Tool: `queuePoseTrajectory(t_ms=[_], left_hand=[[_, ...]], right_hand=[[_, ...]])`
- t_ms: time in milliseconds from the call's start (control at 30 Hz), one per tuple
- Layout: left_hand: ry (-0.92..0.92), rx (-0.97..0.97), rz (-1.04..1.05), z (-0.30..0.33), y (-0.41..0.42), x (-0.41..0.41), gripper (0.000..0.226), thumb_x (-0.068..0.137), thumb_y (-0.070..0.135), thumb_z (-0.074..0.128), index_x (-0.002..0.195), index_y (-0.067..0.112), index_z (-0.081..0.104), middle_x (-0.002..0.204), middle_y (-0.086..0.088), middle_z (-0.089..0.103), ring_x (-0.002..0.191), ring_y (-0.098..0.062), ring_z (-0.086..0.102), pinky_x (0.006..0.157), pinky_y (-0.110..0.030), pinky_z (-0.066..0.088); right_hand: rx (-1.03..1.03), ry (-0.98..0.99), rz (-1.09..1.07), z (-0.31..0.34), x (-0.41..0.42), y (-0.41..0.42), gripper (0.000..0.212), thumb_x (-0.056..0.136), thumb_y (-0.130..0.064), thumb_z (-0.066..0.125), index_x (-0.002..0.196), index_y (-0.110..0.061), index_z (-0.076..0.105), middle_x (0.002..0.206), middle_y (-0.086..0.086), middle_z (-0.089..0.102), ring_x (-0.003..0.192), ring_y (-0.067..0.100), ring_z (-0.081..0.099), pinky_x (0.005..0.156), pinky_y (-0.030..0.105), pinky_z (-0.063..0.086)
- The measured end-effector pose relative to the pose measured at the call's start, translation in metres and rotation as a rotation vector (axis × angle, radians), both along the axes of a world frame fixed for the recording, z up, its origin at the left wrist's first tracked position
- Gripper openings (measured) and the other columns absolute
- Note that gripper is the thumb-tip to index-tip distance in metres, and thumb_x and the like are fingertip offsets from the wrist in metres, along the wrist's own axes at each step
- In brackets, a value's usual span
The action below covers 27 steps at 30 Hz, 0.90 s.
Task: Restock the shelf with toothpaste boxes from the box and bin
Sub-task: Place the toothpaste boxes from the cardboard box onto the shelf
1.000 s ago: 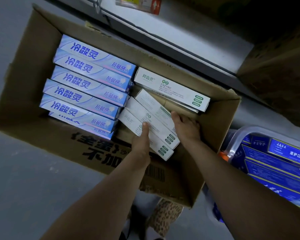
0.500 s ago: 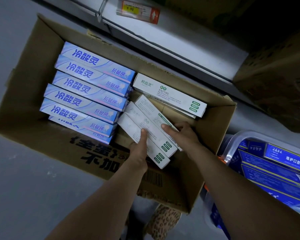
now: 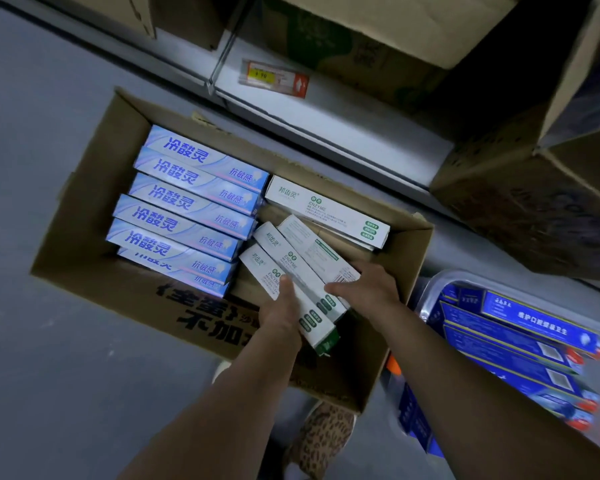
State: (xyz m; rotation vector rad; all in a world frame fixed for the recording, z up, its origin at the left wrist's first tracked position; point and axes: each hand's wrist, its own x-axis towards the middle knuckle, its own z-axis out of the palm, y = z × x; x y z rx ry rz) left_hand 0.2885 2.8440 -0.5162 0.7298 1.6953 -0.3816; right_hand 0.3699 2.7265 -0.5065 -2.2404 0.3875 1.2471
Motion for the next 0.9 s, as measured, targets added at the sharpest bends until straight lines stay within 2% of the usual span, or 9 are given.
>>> queuePoseTrajectory(t_ms=[133, 300, 367, 467, 533, 600, 700, 833, 900], left_hand=[[-0.078, -0.083, 0.1, 0.046, -0.008, -0.001, 0.05, 0.093, 0.044, 0.066, 0.125, 0.005, 0.06, 0.085, -0.009, 0.066, 0.071, -0.025, 0.065, 0.055, -0.032, 0.05], [-0.302, -0.168, 0.148, 0.115, -0.01, 0.004, 0.045, 0.094, 0.04, 0.066, 0.126, 0.009, 0.062, 0.109, -0.02, 0.072, 0.098, -0.04, 0.07, 0.088, -0.057, 0.056], [-0.37, -0.201, 0.157, 0.146, -0.006, 0.008, 0.047, 0.094, 0.042, 0.064, 0.13, 0.011, 0.06, 0.115, -0.022, 0.071, 0.104, -0.042, 0.068, 0.091, -0.058, 0.054], [-0.432, -0.305, 0.213, 0.197, 0.003, 0.013, 0.062, 0.086, 0.05, 0.07, 0.135, 0.014, 0.057, 0.12, -0.025, 0.068, 0.108, -0.043, 0.066, 0.097, -0.06, 0.05], [-0.484, -0.28, 0.224, 0.237, 0.01, 0.016, 0.055, 0.089, 0.048, 0.067, 0.13, 0.012, 0.059, 0.111, -0.023, 0.072, 0.101, -0.04, 0.07, 0.095, -0.054, 0.052], [-0.498, -0.182, 0.179, 0.276, 0.015, 0.02, 0.031, 0.096, 0.035, 0.059, 0.113, 0.009, 0.064, 0.087, -0.015, 0.076, 0.083, -0.03, 0.072, 0.078, -0.041, 0.055], [-0.52, -0.119, 0.18, 0.318, 0.024, 0.021, 0.009, 0.094, 0.017, 0.059, 0.087, 0.012, 0.061, 0.064, -0.004, 0.068, 0.069, -0.02, 0.061, 0.065, -0.032, 0.048], [-0.625, -0.102, 0.102, 0.37, 0.031, 0.018, 0.013, 0.093, 0.019, 0.061, 0.082, 0.013, 0.059, 0.055, 0.0, 0.064, 0.05, -0.014, 0.058, 0.06, -0.026, 0.038], [-0.699, -0.118, 0.076, 0.404, 0.031, 0.016, 0.01, 0.095, 0.018, 0.06, 0.087, 0.013, 0.06, 0.053, 0.001, 0.064, 0.045, -0.012, 0.06, 0.06, -0.028, 0.041]], right_hand=[[0.063, 0.028, -0.152, 0.041, -0.013, -0.008, 0.041, 0.076, -0.034, 0.083, 0.115, -0.024, 0.073, 0.105, -0.005, 0.072, 0.09, 0.015, 0.065, 0.078, 0.029, 0.056], [0.276, 0.086, -0.502, 0.107, -0.031, -0.016, 0.041, 0.066, -0.032, 0.092, 0.102, -0.019, 0.078, 0.098, 0.002, 0.078, 0.091, 0.022, 0.074, 0.088, 0.04, 0.059], [0.337, 0.076, -0.593, 0.14, -0.03, -0.019, 0.044, 0.065, -0.031, 0.092, 0.103, -0.015, 0.078, 0.096, 0.005, 0.078, 0.091, 0.026, 0.075, 0.09, 0.045, 0.059], [0.421, 0.035, -0.666, 0.196, -0.025, -0.02, 0.034, 0.077, -0.024, 0.086, 0.107, -0.012, 0.076, 0.094, 0.007, 0.078, 0.081, 0.02, 0.075, 0.073, 0.033, 0.059], [0.498, 0.008, -0.722, 0.233, -0.023, -0.021, 0.029, 0.081, -0.018, 0.081, 0.108, -0.011, 0.075, 0.093, 0.009, 0.078, 0.071, 0.018, 0.074, 0.06, 0.028, 0.057], [0.564, -0.052, -0.765, 0.27, -0.021, -0.022, 0.029, 0.083, -0.013, 0.079, 0.11, -0.014, 0.071, 0.091, 0.007, 0.078, 0.067, 0.015, 0.072, 0.054, 0.027, 0.055], [0.659, -0.142, -0.787, 0.322, -0.02, -0.025, 0.034, 0.084, -0.013, 0.076, 0.115, -0.014, 0.063, 0.089, 0.003, 0.078, 0.07, 0.015, 0.072, 0.059, 0.032, 0.057], [0.826, -0.234, -0.86, 0.392, -0.027, -0.031, 0.029, 0.088, -0.008, 0.07, 0.116, -0.012, 0.065, 0.099, 0.008, 0.077, 0.081, 0.019, 0.072, 0.073, 0.039, 0.057], [0.911, -0.277, -0.912, 0.433, -0.032, -0.033, 0.033, 0.086, -0.009, 0.07, 0.118, -0.012, 0.066, 0.105, 0.009, 0.076, 0.086, 0.019, 0.073, 0.072, 0.038, 0.059]])
